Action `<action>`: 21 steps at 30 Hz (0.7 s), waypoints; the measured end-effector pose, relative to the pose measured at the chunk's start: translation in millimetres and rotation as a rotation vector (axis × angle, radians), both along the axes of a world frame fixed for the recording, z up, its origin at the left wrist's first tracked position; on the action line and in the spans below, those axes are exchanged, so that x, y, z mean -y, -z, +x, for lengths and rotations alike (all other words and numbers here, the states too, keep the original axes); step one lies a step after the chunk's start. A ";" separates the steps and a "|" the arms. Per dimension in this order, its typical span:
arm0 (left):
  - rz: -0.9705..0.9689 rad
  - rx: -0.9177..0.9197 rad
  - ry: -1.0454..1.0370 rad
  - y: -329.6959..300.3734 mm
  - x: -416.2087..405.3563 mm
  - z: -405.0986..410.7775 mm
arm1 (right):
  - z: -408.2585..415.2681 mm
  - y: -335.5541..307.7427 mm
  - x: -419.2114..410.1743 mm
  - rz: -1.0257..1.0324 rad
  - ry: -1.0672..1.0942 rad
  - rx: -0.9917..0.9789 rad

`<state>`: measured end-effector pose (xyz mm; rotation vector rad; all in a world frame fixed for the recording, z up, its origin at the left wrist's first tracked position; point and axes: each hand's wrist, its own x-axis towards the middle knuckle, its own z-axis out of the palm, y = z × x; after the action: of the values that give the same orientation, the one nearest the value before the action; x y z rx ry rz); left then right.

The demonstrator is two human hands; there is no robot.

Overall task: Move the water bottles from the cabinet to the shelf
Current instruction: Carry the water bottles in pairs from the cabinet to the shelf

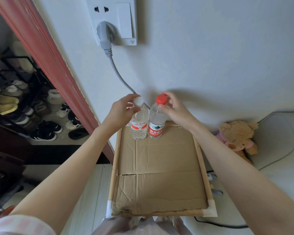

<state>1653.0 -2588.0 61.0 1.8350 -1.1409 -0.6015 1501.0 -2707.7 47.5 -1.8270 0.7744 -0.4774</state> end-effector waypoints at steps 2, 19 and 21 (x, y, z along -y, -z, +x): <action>-0.047 -0.031 -0.043 3.9 -4.3 -3.3 | -0.9 1.5 -2.0 0.059 0.013 0.047; 0.248 -0.332 -0.177 106.0 -24.7 -21.3 | -8.1 96.7 -27.1 0.327 0.172 0.031; 0.221 -0.333 -0.206 108.6 -18.8 -22.6 | -5.9 102.8 -26.0 0.321 0.214 0.052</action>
<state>1630.5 -2569.2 -47.6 1.9167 -0.6782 -0.9002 1495.1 -2681.8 -55.3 -1.4377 0.9570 -0.5041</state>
